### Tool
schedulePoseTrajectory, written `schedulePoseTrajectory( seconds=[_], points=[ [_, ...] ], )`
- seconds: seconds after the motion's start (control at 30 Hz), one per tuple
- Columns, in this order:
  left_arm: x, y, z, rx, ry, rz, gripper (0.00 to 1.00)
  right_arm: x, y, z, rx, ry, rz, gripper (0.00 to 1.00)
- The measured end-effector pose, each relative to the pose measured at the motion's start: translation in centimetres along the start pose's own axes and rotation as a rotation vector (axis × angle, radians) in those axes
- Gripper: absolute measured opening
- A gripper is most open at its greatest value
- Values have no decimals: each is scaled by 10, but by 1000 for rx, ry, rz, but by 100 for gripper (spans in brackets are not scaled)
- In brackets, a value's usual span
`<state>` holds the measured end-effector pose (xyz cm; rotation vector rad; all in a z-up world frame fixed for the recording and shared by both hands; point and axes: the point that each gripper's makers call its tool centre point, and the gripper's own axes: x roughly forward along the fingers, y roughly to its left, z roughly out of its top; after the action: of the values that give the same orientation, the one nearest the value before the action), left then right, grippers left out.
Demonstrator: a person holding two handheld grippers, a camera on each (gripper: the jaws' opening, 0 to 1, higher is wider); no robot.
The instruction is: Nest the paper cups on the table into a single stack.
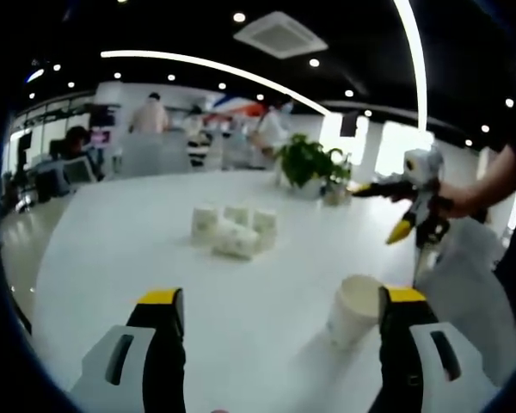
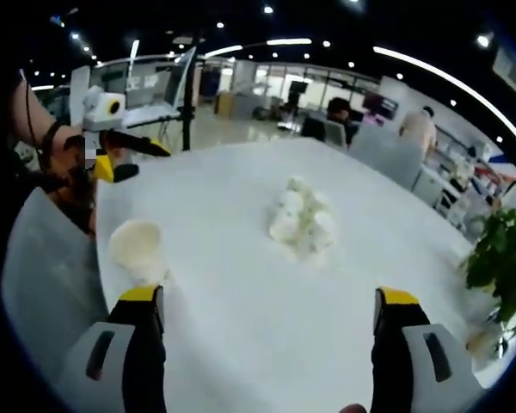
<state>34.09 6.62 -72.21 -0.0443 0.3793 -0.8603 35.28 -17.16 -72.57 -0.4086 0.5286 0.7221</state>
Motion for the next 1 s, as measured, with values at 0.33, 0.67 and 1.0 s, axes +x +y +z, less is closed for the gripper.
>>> schedulePoseTrajectory(
  seconds=[0.33,0.67,1.0],
  points=[
    [20,-1,-1,-6,12,-25,92,-1,-9,-9,31,5,-18,98],
    [44,1,-3,-11,36,-47,91,0,-12,-20,60,11,-13,96],
    [69,7,5,-9,48,-74,90,0,-9,-31,81,26,-3,96]
  ],
)
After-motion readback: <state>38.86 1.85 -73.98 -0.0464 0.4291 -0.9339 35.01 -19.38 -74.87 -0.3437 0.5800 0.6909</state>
